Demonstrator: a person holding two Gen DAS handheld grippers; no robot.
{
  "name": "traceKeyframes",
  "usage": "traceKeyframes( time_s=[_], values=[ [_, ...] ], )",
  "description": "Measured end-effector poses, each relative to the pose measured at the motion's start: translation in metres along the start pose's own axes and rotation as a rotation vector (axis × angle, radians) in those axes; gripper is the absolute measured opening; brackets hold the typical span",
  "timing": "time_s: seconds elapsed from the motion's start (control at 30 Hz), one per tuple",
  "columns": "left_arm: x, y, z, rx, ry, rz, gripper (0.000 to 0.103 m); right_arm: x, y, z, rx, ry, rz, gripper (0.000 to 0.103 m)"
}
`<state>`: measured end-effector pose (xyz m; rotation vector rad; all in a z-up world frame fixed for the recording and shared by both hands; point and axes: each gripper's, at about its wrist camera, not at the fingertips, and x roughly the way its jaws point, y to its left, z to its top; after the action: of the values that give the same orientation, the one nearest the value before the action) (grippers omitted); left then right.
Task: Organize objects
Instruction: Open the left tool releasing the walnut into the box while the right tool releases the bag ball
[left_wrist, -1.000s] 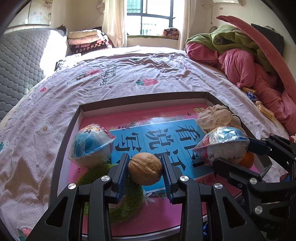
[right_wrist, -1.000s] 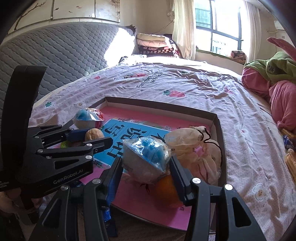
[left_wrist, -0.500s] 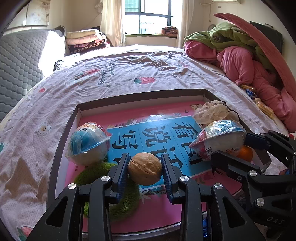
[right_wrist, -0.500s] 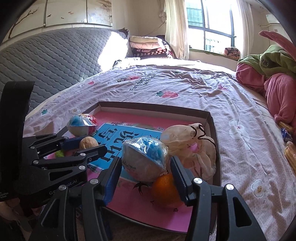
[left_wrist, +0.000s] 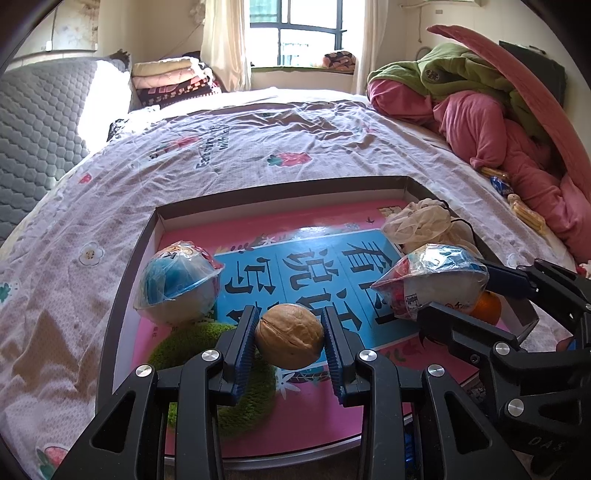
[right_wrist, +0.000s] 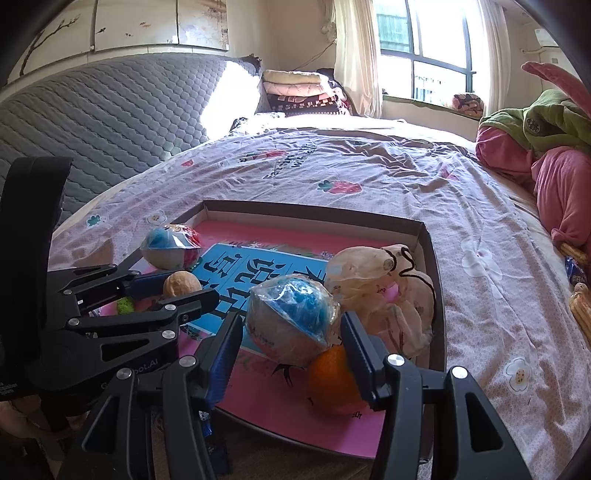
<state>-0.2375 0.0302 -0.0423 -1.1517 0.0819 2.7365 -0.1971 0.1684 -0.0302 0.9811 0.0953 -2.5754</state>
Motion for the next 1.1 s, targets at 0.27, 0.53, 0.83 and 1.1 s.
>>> traceKeyframes(
  time_s=[0.27,0.53,0.83,1.1],
  values=[
    [-0.007,0.004,0.0,-0.015,-0.004,0.018,0.036,-0.003,-0.003,0.001,0.018,0.002,0.009,0.055],
    [-0.016,0.004,0.0,-0.021,-0.01,0.031,0.036,-0.012,-0.001,0.002,0.012,-0.014,0.017,0.056],
    [-0.024,0.002,0.003,-0.02,-0.016,0.044,0.036,-0.022,-0.003,0.006,0.017,-0.039,0.021,0.057],
    [-0.033,0.001,0.005,-0.019,-0.029,0.051,0.036,-0.031,-0.005,0.009,0.022,-0.06,0.027,0.057]
  ],
)
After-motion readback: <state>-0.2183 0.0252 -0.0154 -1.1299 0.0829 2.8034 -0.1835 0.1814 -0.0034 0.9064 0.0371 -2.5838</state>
